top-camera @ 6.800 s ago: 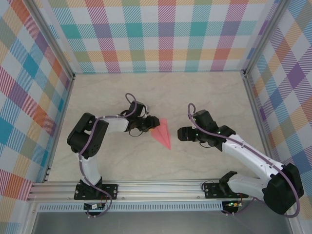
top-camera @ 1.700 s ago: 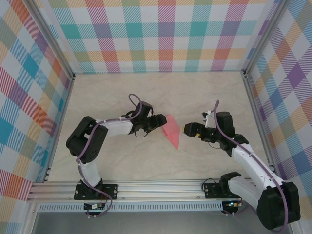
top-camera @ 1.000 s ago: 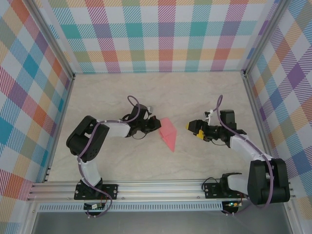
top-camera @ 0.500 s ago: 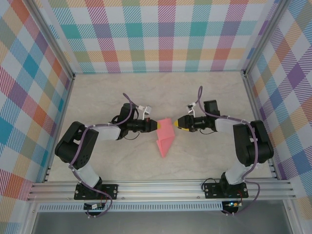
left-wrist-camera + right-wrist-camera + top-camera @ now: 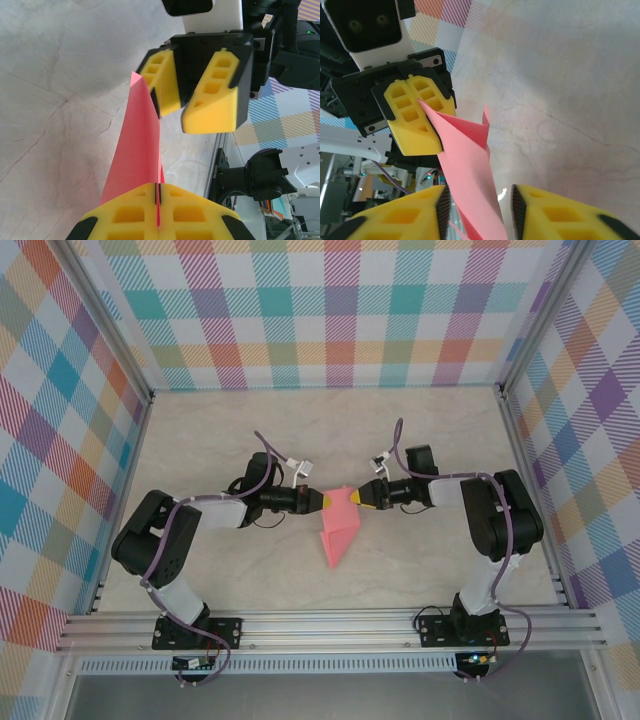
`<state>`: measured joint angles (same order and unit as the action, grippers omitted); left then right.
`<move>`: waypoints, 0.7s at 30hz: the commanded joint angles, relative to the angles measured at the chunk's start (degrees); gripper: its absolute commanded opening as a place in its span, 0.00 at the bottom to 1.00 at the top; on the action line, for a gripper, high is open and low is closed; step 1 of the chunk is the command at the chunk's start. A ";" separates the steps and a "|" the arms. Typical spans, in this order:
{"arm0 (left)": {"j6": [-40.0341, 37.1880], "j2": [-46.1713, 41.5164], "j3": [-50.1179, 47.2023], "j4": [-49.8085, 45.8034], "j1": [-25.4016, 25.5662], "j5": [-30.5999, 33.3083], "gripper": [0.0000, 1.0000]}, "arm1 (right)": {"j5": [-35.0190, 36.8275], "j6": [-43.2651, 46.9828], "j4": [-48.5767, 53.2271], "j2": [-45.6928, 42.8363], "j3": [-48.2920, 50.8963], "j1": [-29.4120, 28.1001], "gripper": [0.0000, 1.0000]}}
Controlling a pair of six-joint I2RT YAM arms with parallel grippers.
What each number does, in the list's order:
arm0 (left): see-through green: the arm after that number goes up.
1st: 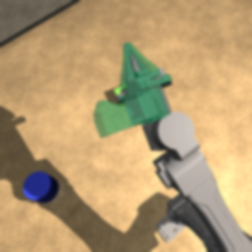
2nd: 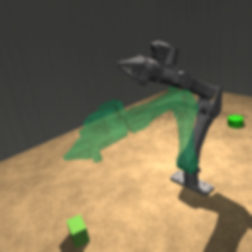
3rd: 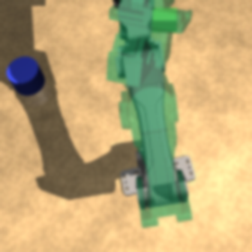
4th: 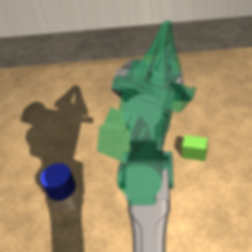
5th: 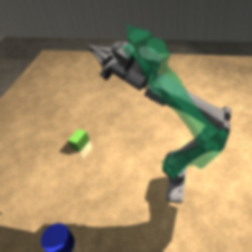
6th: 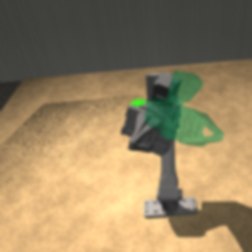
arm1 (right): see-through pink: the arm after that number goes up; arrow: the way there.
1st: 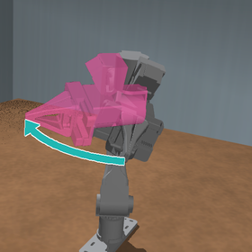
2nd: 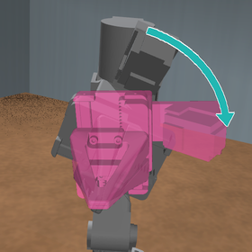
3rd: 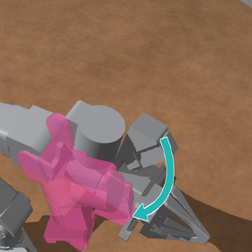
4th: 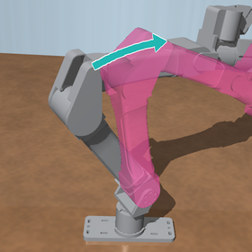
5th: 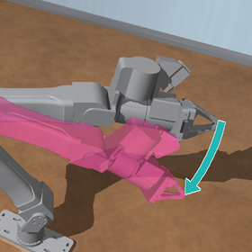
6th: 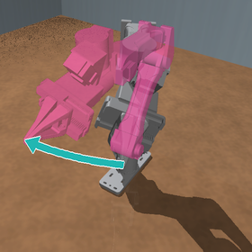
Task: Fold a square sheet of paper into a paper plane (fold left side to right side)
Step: Fold the wing for the fifth time at the center of the table.
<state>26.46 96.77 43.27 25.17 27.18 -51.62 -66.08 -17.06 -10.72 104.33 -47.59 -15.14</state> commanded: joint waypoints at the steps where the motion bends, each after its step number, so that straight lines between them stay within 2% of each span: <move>1: -2.28 0.37 1.92 -1.29 -0.18 -1.61 0.00 | -2.34 3.06 1.63 0.55 -1.96 -0.42 0.23; 5: -3.73 4.15 5.45 -3.28 -0.11 -2.77 0.00 | 1.45 4.60 3.92 0.07 -2.20 -0.42 0.07; 8: -4.40 7.57 9.01 -5.28 -0.19 -3.53 0.02 | 4.26 5.11 6.73 1.00 -3.38 -0.42 0.00; 13: -6.49 11.09 12.99 -9.56 -1.19 -2.05 0.32 | 10.25 3.44 9.25 -0.21 -3.37 -0.35 0.00; 18: -8.91 9.37 12.75 -15.06 -4.40 2.14 0.50 | 16.10 3.21 14.25 -3.00 -3.50 -0.33 0.00; 21: -10.60 5.02 11.04 -18.82 -5.47 7.89 0.58 | 17.60 0.87 15.49 -3.95 -3.43 -0.34 0.00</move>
<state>18.76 107.02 55.22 11.40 23.18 -48.86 -50.89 -15.07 1.80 102.63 -49.98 -15.11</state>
